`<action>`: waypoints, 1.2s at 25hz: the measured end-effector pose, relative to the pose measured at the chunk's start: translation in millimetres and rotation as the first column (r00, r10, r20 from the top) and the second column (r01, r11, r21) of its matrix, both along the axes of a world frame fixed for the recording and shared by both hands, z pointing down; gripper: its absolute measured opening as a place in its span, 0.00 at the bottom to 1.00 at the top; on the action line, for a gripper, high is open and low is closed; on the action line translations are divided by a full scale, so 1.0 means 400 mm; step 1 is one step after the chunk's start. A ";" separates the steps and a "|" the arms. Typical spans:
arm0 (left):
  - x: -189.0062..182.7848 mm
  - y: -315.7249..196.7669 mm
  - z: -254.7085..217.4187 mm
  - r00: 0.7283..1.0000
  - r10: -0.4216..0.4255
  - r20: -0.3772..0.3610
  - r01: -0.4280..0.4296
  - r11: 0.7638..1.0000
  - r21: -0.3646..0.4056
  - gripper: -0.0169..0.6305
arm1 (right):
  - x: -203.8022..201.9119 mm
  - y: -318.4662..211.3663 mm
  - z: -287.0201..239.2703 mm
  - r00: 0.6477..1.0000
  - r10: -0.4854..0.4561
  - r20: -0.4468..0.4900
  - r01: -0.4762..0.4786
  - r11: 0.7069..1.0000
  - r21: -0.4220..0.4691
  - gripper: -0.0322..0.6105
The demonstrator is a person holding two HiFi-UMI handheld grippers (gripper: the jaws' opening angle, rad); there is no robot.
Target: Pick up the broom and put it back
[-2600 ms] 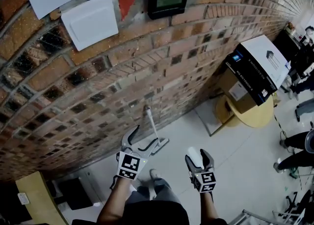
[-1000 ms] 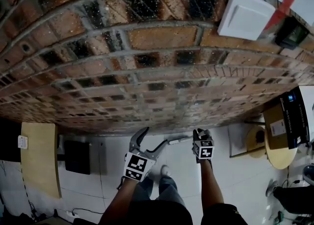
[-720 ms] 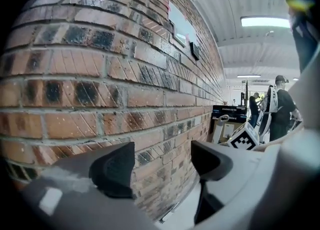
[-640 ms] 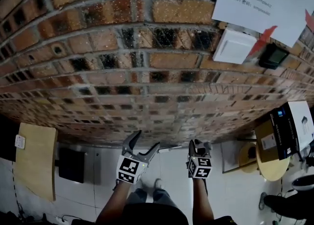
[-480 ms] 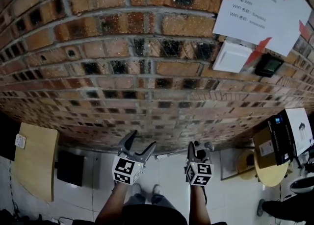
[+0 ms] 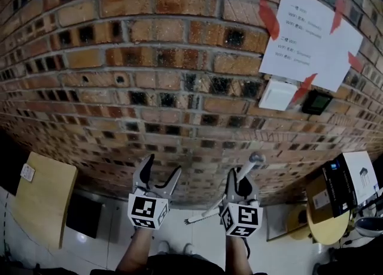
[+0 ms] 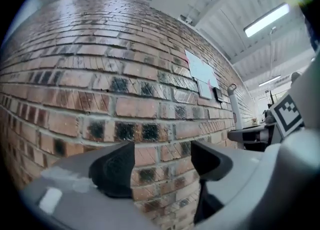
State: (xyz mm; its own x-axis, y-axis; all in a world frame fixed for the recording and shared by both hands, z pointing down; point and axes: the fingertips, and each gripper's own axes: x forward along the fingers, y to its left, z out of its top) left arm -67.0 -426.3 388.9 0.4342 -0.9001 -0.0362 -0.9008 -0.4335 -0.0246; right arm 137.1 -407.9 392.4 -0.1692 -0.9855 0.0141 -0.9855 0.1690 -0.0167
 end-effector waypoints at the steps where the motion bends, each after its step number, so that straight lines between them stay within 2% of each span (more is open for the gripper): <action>1: -0.015 0.005 -0.019 1.000 -0.022 -0.002 0.022 1.000 0.015 0.57 | -0.011 0.005 -0.028 1.000 -0.002 0.000 0.002 1.000 0.021 0.16; 6: -0.078 0.021 -0.072 0.993 -0.116 0.004 0.115 0.992 0.050 0.57 | -0.076 0.020 -0.132 0.999 -0.035 -0.001 0.035 0.994 0.108 0.15; 9: -0.107 0.028 -0.081 0.989 -0.148 0.007 0.148 0.987 0.059 0.55 | -0.110 0.019 -0.148 0.998 -0.058 0.002 0.058 0.990 0.126 0.15; 13: -0.133 0.038 -0.092 0.986 -0.164 -0.006 0.164 0.984 0.070 0.55 | -0.134 0.011 -0.133 0.998 -0.066 0.013 0.064 0.992 0.108 0.15; 17: -0.149 0.043 -0.099 0.984 -0.176 0.015 0.174 0.981 0.086 0.55 | -0.153 0.005 -0.127 0.997 -0.079 0.015 0.077 0.992 0.101 0.15; 19: -0.160 0.046 -0.102 0.980 -0.196 0.043 0.191 0.976 0.109 0.47 | -0.160 0.001 -0.131 0.997 -0.082 0.016 0.080 0.991 0.106 0.15; 20: -0.163 0.046 -0.103 0.978 -0.202 0.044 0.196 0.974 0.113 0.45 | -0.161 -0.001 -0.132 0.997 -0.082 0.016 0.080 0.991 0.107 0.15; 24: -0.168 0.041 -0.099 0.982 -0.187 -0.023 0.188 0.978 0.090 0.47 | -0.164 -0.007 -0.130 0.997 -0.082 0.015 0.080 0.991 0.104 0.15; 30: -0.165 0.035 -0.092 0.984 -0.177 -0.016 0.178 0.981 0.077 0.49 | -0.169 -0.004 -0.121 0.996 -0.086 0.008 0.085 0.992 0.093 0.15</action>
State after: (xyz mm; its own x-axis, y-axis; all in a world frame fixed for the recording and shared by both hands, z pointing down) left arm -133.2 -412.1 352.1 0.2671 -0.9571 -0.1128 -0.9636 -0.2638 -0.0436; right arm 69.5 -409.6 344.0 -0.2521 -0.9645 -0.0791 -0.9673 0.2536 -0.0092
